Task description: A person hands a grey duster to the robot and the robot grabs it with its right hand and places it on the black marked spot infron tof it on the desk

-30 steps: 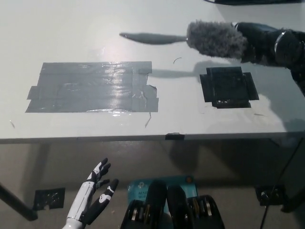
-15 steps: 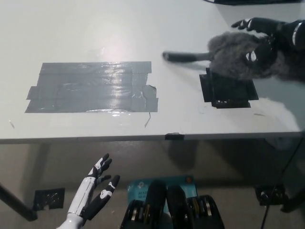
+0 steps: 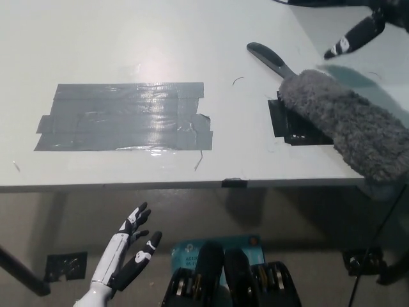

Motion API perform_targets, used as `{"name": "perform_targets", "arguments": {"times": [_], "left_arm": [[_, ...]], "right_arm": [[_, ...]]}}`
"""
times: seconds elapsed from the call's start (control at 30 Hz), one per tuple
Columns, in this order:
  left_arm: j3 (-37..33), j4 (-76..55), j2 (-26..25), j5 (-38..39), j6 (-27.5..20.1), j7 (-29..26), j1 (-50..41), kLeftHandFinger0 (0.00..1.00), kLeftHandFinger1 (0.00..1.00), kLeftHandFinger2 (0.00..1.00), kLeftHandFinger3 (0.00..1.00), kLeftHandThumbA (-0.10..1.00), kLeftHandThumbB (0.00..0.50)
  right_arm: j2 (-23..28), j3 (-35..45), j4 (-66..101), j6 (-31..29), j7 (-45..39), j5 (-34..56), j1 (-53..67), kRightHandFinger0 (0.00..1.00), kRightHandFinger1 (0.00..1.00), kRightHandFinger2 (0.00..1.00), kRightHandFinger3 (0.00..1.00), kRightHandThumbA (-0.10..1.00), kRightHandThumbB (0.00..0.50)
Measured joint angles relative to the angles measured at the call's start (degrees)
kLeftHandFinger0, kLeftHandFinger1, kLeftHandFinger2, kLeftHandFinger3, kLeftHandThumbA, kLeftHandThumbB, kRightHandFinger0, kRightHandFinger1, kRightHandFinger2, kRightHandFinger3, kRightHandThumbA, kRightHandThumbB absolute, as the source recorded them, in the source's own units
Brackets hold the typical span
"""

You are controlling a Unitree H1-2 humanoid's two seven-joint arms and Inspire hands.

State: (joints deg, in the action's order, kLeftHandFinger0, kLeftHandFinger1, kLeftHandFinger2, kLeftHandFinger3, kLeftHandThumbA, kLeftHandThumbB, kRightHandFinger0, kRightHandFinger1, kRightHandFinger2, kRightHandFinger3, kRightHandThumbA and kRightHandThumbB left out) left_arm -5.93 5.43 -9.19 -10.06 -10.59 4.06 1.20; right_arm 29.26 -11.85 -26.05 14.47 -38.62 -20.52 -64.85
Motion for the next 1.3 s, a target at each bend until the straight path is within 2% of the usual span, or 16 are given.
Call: {"name": "perform_targets", "arguments": {"times": [0.17,0.2,0.23,0.4,0.43,0.5,0.6,0.67,0.77,0.8,0.83,0.87,1.0,1.07,1.13,1.3], "left_arm": [[0.0,0.2,0.0,-0.2,0.1,0.0,0.8,0.91,1.00,0.99,1.00,0.76,0.136],[0.0,0.3,0.0,-0.2,0.1,0.0,1.0,0.90,1.00,0.99,1.00,0.76,0.129],[0.0,0.5,0.0,-0.2,0.2,0.0,1.3,0.90,1.00,0.99,1.00,0.76,0.128],[0.0,0.9,0.1,-0.2,0.3,0.0,2.2,0.91,1.00,1.00,1.00,0.79,0.144],[0.0,1.0,0.1,-0.2,0.3,0.0,2.3,0.93,1.00,1.00,1.00,0.79,0.144],[0.0,1.2,0.1,-0.2,0.4,0.0,2.3,0.93,1.00,1.00,1.00,0.80,0.156],[0.0,1.7,0.1,-0.2,0.4,0.0,2.2,0.93,1.00,1.00,1.00,0.81,0.156],[0.0,1.9,0.1,-0.2,0.4,0.0,2.2,0.93,1.00,1.00,1.00,0.81,0.141],[-0.1,2.4,0.2,-0.2,0.4,0.0,2.0,0.92,1.00,1.00,1.00,0.80,0.127],[-0.1,2.4,0.2,-0.2,0.4,0.0,1.8,0.92,1.00,1.00,1.00,0.80,0.127],[-0.1,2.5,0.3,-0.2,0.4,0.0,1.7,0.92,1.00,1.00,1.00,0.80,0.127],[-0.1,2.5,0.3,-0.2,0.4,0.0,1.7,0.92,1.00,1.00,1.00,0.80,0.129],[-0.2,2.5,0.6,-0.2,0.3,0.0,0.2,0.91,1.00,1.00,1.00,0.79,0.126],[-0.2,2.5,0.8,-0.2,0.3,0.0,-0.9,0.92,1.00,1.00,1.00,0.79,0.133],[-0.3,2.5,1.0,-0.2,0.3,0.0,-2.1,0.92,1.00,1.00,1.00,0.78,0.145],[-0.4,2.5,1.6,-0.2,0.3,0.0,-3.7,0.90,1.00,1.00,1.00,0.78,0.139]], "right_arm": [[0.1,5.0,9.2,1.6,0.0,2.8,0.0,1.00,1.00,1.00,1.00,1.00,0.492],[0.1,5.6,11.1,1.9,0.0,3.3,0.1,1.00,1.00,1.00,1.00,0.93,0.481],[0.1,6.6,14.0,2.4,-0.1,4.0,0.4,1.00,1.00,1.00,1.00,0.93,0.485],[-0.6,9.8,24.8,3.8,0.0,6.5,4.2,1.00,1.00,1.00,1.00,0.94,0.482],[-0.8,10.3,26.9,4.0,0.0,6.9,5.6,1.00,1.00,1.00,1.00,0.98,0.476],[-1.1,11.1,31.2,4.5,0.0,7.6,9.2,1.00,1.00,1.00,1.00,0.92,0.447],[-2.1,12.2,38.1,5.1,0.2,8.8,16.4,1.00,1.00,1.00,1.00,0.91,0.426],[-3.1,12.9,42.0,5.3,0.3,9.3,21.2,1.00,1.00,1.00,1.00,0.97,0.354],[-5.9,14.3,48.7,5.5,0.9,10.3,30.2,1.00,1.00,1.00,1.00,1.00,0.360],[-7.0,14.6,50.8,5.5,1.2,10.7,33.4,1.00,1.00,1.00,1.00,0.92,0.295],[-8.9,14.9,53.3,5.4,1.8,11.1,38.0,1.00,1.00,1.00,1.00,1.00,0.337],[-8.9,14.9,53.3,5.4,1.8,11.1,38.0,1.00,1.00,1.00,1.00,1.00,0.326],[-17.1,15.2,56.6,3.2,4.5,11.9,56.2,1.00,1.00,1.00,1.00,1.00,0.298],[-20.5,15.2,55.2,1.5,6.0,12.3,62.7,1.00,1.00,1.00,1.00,1.00,0.330],[-23.0,15.2,52.2,-0.3,7.5,12.2,66.8,1.00,1.00,1.00,1.00,1.00,0.349],[-26.2,15.1,42.2,-4.7,11.0,12.1,69.9,1.00,1.00,1.00,1.00,1.00,0.327]]}}
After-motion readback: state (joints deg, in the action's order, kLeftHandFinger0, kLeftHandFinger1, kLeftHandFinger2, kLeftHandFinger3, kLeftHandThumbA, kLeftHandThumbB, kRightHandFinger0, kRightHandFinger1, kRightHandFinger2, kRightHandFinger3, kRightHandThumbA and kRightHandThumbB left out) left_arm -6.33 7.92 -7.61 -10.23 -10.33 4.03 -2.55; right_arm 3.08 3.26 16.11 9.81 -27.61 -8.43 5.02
